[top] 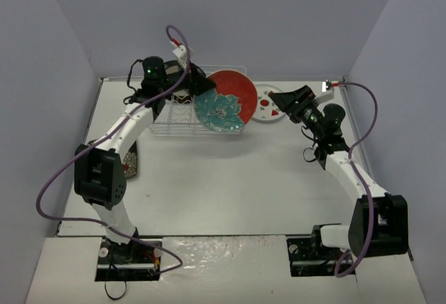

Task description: Load the plates into the dish rack

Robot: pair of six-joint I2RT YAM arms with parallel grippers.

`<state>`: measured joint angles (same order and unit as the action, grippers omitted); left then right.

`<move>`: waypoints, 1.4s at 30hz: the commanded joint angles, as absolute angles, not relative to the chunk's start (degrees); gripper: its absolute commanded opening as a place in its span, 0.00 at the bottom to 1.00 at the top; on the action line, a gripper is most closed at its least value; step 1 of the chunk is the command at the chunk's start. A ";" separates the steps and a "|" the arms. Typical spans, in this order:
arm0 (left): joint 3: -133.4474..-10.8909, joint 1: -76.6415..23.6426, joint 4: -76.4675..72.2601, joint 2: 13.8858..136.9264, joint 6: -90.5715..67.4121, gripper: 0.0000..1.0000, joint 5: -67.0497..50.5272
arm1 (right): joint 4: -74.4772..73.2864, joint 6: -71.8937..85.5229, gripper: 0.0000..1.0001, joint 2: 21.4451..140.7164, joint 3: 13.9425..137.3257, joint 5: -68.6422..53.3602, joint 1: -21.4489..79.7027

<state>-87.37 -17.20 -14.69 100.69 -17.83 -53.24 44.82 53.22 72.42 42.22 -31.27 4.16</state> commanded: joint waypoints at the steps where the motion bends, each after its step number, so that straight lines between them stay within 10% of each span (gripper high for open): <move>1: -96.48 -11.50 -30.64 97.80 -21.23 0.00 -58.77 | 49.95 53.39 0.91 76.20 46.12 -30.77 4.58; 20: -110.93 3.62 -36.68 107.46 -1.79 0.00 -81.09 | 45.79 50.06 0.89 84.91 52.22 -29.94 4.92; 42: -109.43 5.05 -46.08 113.89 10.62 0.00 -81.44 | 37.63 44.52 0.87 86.34 57.25 -27.07 4.92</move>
